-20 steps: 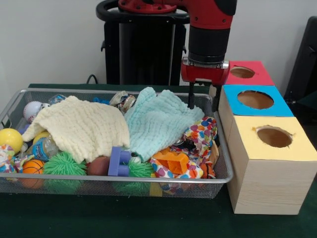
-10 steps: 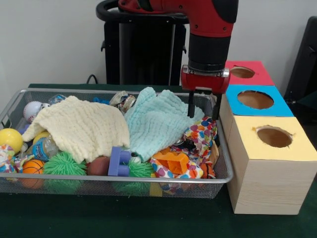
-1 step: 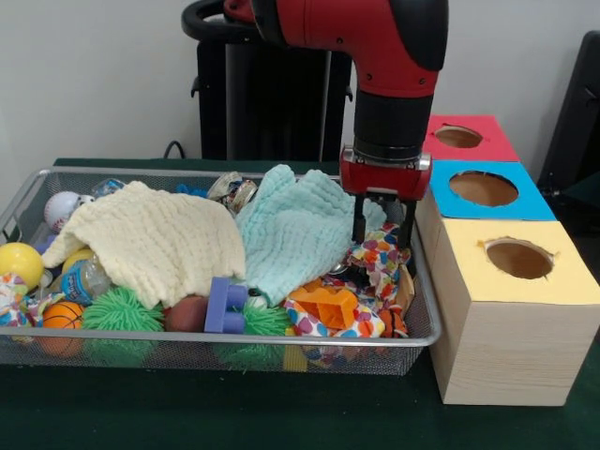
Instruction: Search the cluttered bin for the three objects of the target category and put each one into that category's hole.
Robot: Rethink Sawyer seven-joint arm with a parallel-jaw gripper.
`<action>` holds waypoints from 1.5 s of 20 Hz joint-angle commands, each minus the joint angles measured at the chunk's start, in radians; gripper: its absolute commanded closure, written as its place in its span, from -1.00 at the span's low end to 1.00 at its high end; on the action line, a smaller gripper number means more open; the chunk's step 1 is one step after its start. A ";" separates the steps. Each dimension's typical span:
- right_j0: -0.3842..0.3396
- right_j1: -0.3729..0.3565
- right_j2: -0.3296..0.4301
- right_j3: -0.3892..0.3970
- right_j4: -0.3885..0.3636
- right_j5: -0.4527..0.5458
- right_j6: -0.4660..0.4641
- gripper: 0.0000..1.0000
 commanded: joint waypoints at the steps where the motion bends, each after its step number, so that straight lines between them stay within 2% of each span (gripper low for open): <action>1: 0.010 0.103 0.011 -0.087 0.052 -0.088 0.220 -1.00; 3: 0.044 0.132 -0.034 -0.105 0.062 -0.074 0.213 -1.00; 6: 0.018 0.159 0.006 -0.095 0.062 -0.111 0.220 -1.00; 12: -0.010 0.147 0.039 -0.092 0.002 -0.146 0.169 -1.00; 13: -0.010 0.146 0.039 -0.092 -0.001 -0.143 0.163 1.00; 18: -0.019 0.135 0.043 -0.104 0.000 -0.086 0.137 1.00; 22: -0.002 0.125 0.023 -0.094 0.035 -0.078 0.173 1.00; 25: -0.038 0.086 0.059 -0.061 0.017 -0.083 0.177 1.00; 27: -0.066 0.013 0.083 -0.026 0.006 -0.041 0.166 1.00; 28: -0.076 -0.060 0.094 0.009 0.004 -0.001 0.162 1.00; 30: -0.072 -0.152 0.090 0.045 0.011 0.065 0.156 1.00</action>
